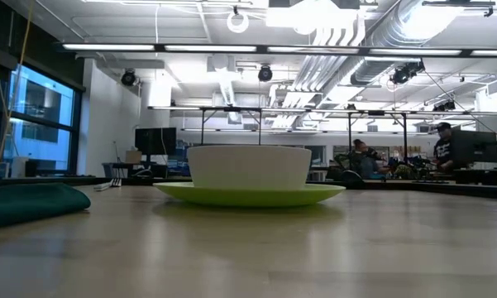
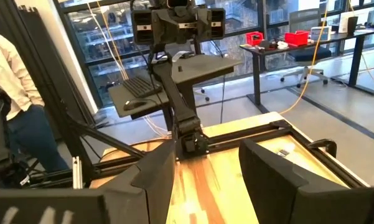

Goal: Set table place
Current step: Put the blue fork beside the green plate on the table

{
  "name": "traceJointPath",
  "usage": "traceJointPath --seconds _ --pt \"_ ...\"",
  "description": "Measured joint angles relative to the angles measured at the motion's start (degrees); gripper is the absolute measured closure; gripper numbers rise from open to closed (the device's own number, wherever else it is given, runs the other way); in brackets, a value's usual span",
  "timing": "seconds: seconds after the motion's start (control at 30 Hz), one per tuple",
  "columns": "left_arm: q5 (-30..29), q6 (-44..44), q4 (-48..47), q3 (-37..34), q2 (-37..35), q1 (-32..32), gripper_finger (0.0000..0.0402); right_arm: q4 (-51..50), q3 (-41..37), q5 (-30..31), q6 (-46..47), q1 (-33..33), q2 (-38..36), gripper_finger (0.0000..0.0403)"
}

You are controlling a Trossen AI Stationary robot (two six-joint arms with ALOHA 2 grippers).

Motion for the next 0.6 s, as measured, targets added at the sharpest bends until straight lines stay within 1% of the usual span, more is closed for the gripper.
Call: traceJointPath --seconds 0.1,0.37,0.6 --pt "-0.1 0.0 0.0 0.0 0.0 0.0 0.0168 0.0 0.0 0.0 0.0 0.0 0.0 0.0233" --pt "0.0 0.0 0.0 0.0 0.0 0.0 0.018 0.2 0.0 0.0 0.0 0.0 0.0 0.0233" --pt "0.0 0.0 -0.4 0.0 0.0 0.0 0.0177 0.2 0.0 0.1 0.0 0.0 0.0 0.0233"
